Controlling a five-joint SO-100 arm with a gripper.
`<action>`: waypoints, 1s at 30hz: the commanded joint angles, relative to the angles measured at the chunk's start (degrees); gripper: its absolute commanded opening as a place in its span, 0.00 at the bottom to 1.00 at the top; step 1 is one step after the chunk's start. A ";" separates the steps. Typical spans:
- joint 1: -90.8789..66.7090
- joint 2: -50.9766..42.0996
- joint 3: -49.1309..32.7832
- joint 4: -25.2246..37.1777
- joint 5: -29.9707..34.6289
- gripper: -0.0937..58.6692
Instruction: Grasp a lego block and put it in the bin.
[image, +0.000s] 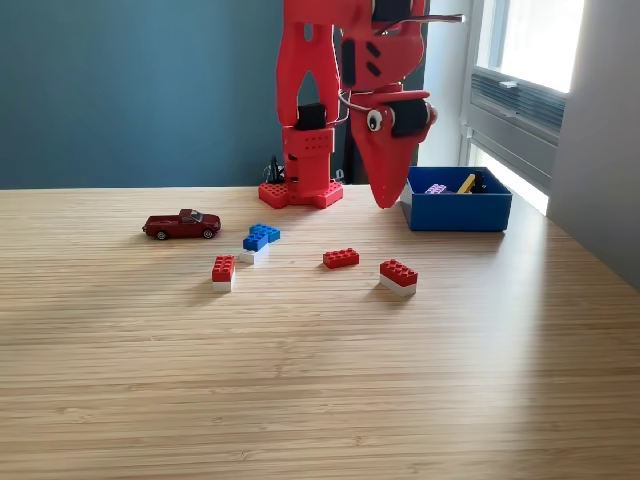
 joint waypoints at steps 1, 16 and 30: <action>2.11 1.58 -1.93 -0.70 -1.05 0.00; 3.16 1.41 -1.49 -1.05 -1.76 0.00; 4.13 1.05 -1.49 -1.41 -2.11 0.00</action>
